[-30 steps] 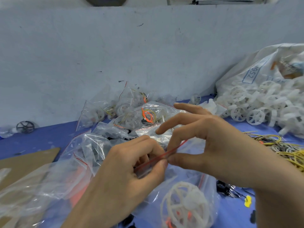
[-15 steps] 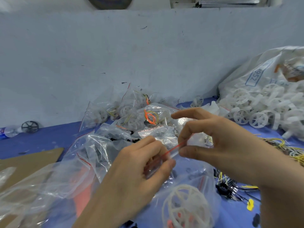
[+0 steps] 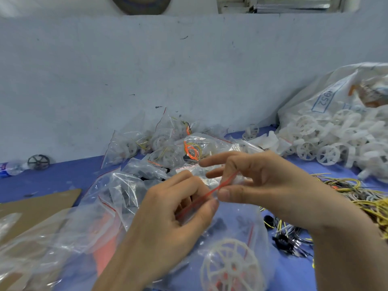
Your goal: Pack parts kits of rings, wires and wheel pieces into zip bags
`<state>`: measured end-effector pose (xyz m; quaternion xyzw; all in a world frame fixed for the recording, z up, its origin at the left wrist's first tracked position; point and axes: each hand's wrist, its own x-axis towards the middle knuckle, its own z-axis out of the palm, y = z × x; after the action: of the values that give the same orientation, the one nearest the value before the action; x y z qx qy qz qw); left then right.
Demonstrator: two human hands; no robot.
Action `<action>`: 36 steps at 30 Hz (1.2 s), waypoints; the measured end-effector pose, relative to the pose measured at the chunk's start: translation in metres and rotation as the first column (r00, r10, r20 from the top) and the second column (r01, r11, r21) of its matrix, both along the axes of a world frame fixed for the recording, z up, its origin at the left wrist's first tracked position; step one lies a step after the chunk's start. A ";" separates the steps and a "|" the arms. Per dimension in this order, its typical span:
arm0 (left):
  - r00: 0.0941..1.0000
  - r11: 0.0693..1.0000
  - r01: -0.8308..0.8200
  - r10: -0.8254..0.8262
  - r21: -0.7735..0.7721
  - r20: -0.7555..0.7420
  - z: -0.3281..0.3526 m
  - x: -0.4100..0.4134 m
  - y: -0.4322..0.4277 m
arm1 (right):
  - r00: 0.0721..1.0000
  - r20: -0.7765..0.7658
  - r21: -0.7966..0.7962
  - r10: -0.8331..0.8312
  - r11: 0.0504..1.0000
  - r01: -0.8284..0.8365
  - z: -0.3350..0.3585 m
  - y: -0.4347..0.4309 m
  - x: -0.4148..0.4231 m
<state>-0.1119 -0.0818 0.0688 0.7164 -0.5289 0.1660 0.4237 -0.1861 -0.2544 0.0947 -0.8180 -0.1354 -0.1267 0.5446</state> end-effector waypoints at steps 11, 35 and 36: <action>0.997 0.994 0.080 -0.078 -0.074 0.028 0.004 0.004 0.004 | 0.991 0.129 0.064 -0.036 0.998 0.028 0.004 0.002 -0.002; 0.989 0.976 -0.111 0.090 -0.186 -0.121 -0.008 0.040 0.028 | 1.000 -0.001 0.240 -0.005 0.971 0.005 -0.027 -0.054 0.015; 0.979 0.964 -0.151 0.116 -0.217 -0.166 -0.010 0.043 0.029 | 0.993 -0.085 0.204 0.077 0.977 -0.058 -0.030 -0.054 0.018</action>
<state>-0.0693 -0.0523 0.0590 0.7075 -0.4227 0.1992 0.5301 -0.1680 -0.3081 0.0642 -0.7586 -0.1243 -0.0834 0.6342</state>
